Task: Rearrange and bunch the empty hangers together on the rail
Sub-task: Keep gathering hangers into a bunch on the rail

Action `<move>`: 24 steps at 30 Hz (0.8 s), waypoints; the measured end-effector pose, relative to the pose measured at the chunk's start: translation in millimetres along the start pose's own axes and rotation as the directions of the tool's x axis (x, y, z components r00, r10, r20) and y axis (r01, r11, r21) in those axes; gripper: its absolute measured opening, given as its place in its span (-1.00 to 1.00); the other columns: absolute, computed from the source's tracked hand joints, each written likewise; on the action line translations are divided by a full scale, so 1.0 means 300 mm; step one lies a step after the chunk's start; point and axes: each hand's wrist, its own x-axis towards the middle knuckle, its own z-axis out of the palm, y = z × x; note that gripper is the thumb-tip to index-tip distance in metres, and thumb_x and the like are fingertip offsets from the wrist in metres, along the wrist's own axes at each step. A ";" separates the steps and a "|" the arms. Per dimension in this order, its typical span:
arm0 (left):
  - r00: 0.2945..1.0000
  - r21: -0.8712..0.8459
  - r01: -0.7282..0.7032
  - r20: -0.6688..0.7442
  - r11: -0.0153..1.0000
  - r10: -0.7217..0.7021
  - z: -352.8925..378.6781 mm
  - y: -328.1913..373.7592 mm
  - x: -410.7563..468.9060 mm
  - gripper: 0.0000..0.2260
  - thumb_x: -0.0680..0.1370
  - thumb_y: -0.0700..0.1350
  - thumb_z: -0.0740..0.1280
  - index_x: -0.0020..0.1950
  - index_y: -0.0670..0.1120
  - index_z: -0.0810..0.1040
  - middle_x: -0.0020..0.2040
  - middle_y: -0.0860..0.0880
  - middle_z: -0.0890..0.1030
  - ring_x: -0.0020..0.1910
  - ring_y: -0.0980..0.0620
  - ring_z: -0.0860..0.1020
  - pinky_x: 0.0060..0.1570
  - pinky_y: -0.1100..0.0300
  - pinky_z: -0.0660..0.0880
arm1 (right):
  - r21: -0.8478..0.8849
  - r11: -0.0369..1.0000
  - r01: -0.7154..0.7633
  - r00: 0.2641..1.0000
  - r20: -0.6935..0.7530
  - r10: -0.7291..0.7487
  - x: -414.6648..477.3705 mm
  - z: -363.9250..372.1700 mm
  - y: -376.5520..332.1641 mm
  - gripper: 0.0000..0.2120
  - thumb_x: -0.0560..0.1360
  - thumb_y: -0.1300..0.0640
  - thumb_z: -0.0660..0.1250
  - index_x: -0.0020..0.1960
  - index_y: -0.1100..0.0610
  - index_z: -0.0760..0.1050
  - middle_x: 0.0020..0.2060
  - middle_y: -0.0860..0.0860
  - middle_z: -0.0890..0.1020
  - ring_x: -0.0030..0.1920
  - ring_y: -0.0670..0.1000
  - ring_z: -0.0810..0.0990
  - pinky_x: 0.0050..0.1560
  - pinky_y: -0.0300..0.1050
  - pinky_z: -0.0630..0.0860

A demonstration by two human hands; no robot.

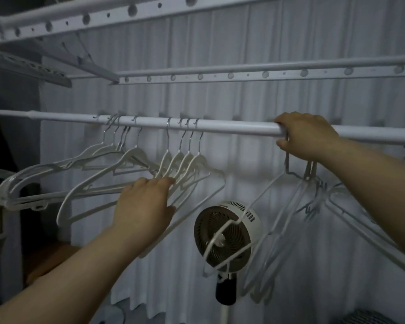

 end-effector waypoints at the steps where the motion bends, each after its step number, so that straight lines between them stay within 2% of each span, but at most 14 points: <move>1: 1.000 0.030 -0.006 0.004 1.000 0.006 0.009 -0.005 0.003 -0.55 0.54 0.02 0.21 0.42 0.05 0.22 0.32 0.03 0.46 0.30 -0.02 0.37 0.22 0.16 0.28 | 0.008 1.000 0.001 1.000 0.001 -0.001 -0.001 -0.002 0.004 -0.59 0.51 0.11 0.25 0.34 0.16 0.30 0.23 0.18 0.46 0.19 0.21 0.44 0.18 -0.01 0.31; 5: 1.000 0.069 0.007 -0.025 0.998 -0.005 0.026 -0.020 0.003 -0.62 0.54 -0.01 0.21 0.36 0.05 0.30 0.21 0.04 0.54 0.25 -0.02 0.40 0.20 0.15 0.22 | 0.043 0.999 0.013 1.000 0.011 -0.014 -0.017 -0.013 0.022 -0.56 0.51 0.15 0.26 0.36 0.15 0.29 0.25 0.17 0.45 0.18 0.20 0.44 0.14 -0.03 0.32; 9: 0.993 0.099 -0.010 -0.113 0.995 0.021 0.024 -0.035 0.001 -0.71 0.51 -0.15 0.26 0.22 -0.07 0.51 0.08 -0.07 0.63 0.15 -0.13 0.47 0.09 0.07 0.27 | 0.050 0.999 0.019 1.000 0.019 -0.020 -0.028 -0.019 0.045 -0.53 0.50 0.16 0.28 0.38 0.14 0.28 0.25 0.17 0.45 0.18 0.19 0.45 0.15 -0.03 0.33; 13: 0.997 0.099 -0.031 -0.063 0.995 0.038 0.014 -0.038 0.012 -0.75 0.55 -0.11 0.20 0.21 -0.06 0.49 0.16 -0.05 0.57 0.20 -0.10 0.44 0.13 0.11 0.30 | 0.063 0.998 0.013 0.999 0.034 -0.016 -0.035 -0.029 0.053 -0.51 0.49 0.19 0.29 0.39 0.14 0.28 0.27 0.17 0.45 0.21 0.19 0.44 0.17 -0.02 0.33; 16: 0.997 0.039 -0.037 -0.065 0.999 0.040 0.013 -0.043 0.022 -0.80 0.54 -0.14 0.21 0.13 -0.09 0.52 0.09 -0.08 0.58 0.10 -0.10 0.51 -0.01 0.12 0.39 | 0.077 0.997 0.018 0.999 0.032 -0.020 -0.042 -0.033 0.057 -0.50 0.48 0.22 0.29 0.39 0.13 0.27 0.27 0.17 0.44 0.22 0.20 0.43 0.18 -0.02 0.32; 20: 0.997 -0.008 -0.014 -0.081 1.000 0.014 0.012 -0.029 0.033 -0.81 0.55 -0.15 0.19 0.12 -0.08 0.52 0.07 -0.05 0.55 0.05 -0.08 0.53 -0.12 0.13 0.39 | 0.081 0.996 0.024 0.999 0.033 -0.027 -0.046 -0.035 0.074 -0.50 0.48 0.23 0.29 0.39 0.14 0.28 0.27 0.17 0.45 0.21 0.20 0.44 0.18 -0.01 0.33; 24: 0.998 -0.053 -0.019 -0.068 0.998 0.015 -0.002 0.008 0.051 -0.79 0.56 -0.16 0.18 0.14 -0.11 0.52 0.10 -0.08 0.56 0.06 -0.10 0.55 -0.07 0.11 0.44 | 0.095 0.995 0.035 0.999 0.025 -0.037 -0.051 -0.035 0.090 -0.50 0.48 0.23 0.28 0.40 0.14 0.27 0.28 0.17 0.44 0.21 0.19 0.44 0.18 -0.03 0.33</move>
